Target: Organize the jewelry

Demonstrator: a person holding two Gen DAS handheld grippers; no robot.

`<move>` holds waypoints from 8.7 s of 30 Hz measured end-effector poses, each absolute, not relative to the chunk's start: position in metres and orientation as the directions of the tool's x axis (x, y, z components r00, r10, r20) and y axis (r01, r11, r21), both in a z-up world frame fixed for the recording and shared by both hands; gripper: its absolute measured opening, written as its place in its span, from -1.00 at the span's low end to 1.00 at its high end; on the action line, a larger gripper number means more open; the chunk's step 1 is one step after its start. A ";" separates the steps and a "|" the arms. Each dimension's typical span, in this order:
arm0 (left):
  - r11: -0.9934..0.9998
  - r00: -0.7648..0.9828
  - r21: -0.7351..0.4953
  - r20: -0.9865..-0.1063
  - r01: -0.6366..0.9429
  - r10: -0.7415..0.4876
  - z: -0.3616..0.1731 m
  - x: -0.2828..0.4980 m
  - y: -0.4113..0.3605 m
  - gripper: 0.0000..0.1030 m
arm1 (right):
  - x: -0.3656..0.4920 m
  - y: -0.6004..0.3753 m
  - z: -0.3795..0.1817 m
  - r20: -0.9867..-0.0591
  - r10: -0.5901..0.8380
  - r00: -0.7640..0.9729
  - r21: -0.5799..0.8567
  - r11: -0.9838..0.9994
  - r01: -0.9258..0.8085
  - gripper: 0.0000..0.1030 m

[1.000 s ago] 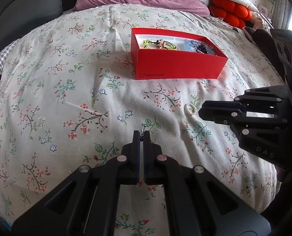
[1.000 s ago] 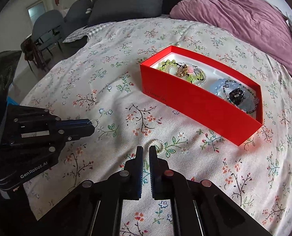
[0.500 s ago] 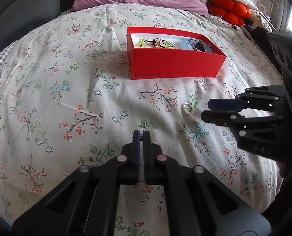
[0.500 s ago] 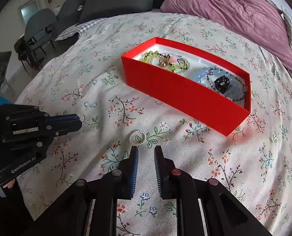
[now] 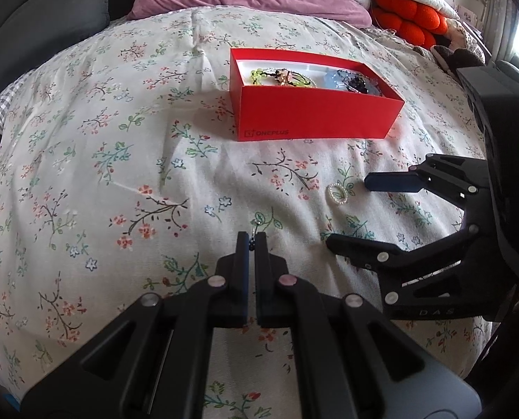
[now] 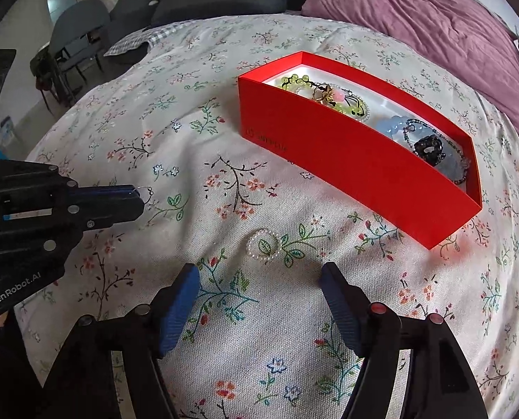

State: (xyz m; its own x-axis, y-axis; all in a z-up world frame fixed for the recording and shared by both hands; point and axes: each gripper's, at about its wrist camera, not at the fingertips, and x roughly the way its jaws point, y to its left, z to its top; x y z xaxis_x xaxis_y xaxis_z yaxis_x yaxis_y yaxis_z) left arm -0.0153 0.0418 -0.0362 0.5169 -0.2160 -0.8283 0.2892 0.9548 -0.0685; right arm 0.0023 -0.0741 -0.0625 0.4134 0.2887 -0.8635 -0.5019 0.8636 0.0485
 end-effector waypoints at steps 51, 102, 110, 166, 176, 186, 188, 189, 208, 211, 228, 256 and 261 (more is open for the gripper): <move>0.952 0.520 -0.068 -0.825 0.297 -0.221 -0.035 -0.016 0.042 -0.93 | -0.008 -0.074 -0.037 -0.824 0.344 0.450 0.057 0.841 -0.538 -0.89; 0.954 0.523 -0.073 -0.823 0.291 -0.223 -0.033 -0.016 0.047 -0.93 | -0.005 -0.058 -0.051 -0.835 0.362 0.414 0.065 0.813 -0.579 -0.94; 0.955 0.527 -0.075 -0.820 0.288 -0.223 -0.030 -0.015 0.047 -0.93 | -0.005 -0.060 -0.042 -0.820 0.366 0.439 0.059 0.818 -0.572 -0.95; 0.963 0.607 -0.077 -0.763 0.260 -0.224 0.007 0.079 -0.032 -0.34 | 0.072 -0.162 0.012 -0.745 0.269 0.610 0.160 0.960 -0.229 -0.74; 0.975 0.596 -0.051 -0.784 0.215 -0.173 0.019 0.065 -0.020 0.35 | 0.058 -0.168 0.025 -0.751 0.251 0.611 0.144 0.965 -0.219 -0.02; 0.992 0.529 0.001 -0.846 0.127 -0.067 0.013 0.046 0.000 0.91 | 0.032 -0.158 0.026 -0.810 0.191 0.554 0.092 0.975 -0.201 0.66; 0.993 0.521 0.005 -0.851 0.122 -0.059 0.012 0.041 0.003 0.99 | 0.028 -0.157 0.024 -0.823 0.183 0.538 0.090 0.977 -0.194 0.76; 0.993 0.520 0.003 -0.852 0.114 -0.057 0.012 0.038 0.005 0.99 | 0.026 -0.156 0.024 -0.827 0.180 0.533 0.091 0.978 -0.188 0.92; 0.995 0.503 0.021 -0.864 0.097 -0.031 0.013 0.031 0.009 0.99 | 0.019 -0.159 0.019 -0.863 0.104 0.495 0.053 0.992 -0.116 1.00; 0.995 0.499 0.021 -0.866 0.099 -0.031 0.012 0.031 0.009 0.99 | 0.020 -0.159 0.018 -0.864 0.103 0.492 0.053 0.992 -0.115 1.00; 0.994 0.493 0.024 -0.869 0.108 -0.033 0.011 0.030 0.006 0.99 | 0.021 -0.164 0.017 -0.868 0.094 0.487 0.058 0.994 -0.087 1.00; 0.991 0.491 0.018 -0.870 0.133 -0.050 0.012 0.028 0.001 0.99 | 0.022 -0.168 0.017 -0.869 0.087 0.486 0.060 0.996 -0.072 1.00; 0.991 0.489 0.019 -0.871 0.130 -0.047 0.012 0.028 0.001 0.99 | 0.021 -0.169 0.018 -0.870 0.084 0.486 0.058 0.996 -0.067 1.00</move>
State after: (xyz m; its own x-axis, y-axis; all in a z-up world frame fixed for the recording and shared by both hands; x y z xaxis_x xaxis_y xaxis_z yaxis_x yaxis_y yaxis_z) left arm 0.0284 0.0009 0.0118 0.4887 -0.0475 -0.8712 0.1304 0.9913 0.0191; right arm 0.0213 -0.1693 0.0176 0.4863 0.0837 -0.8698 -0.0670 0.9960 0.0585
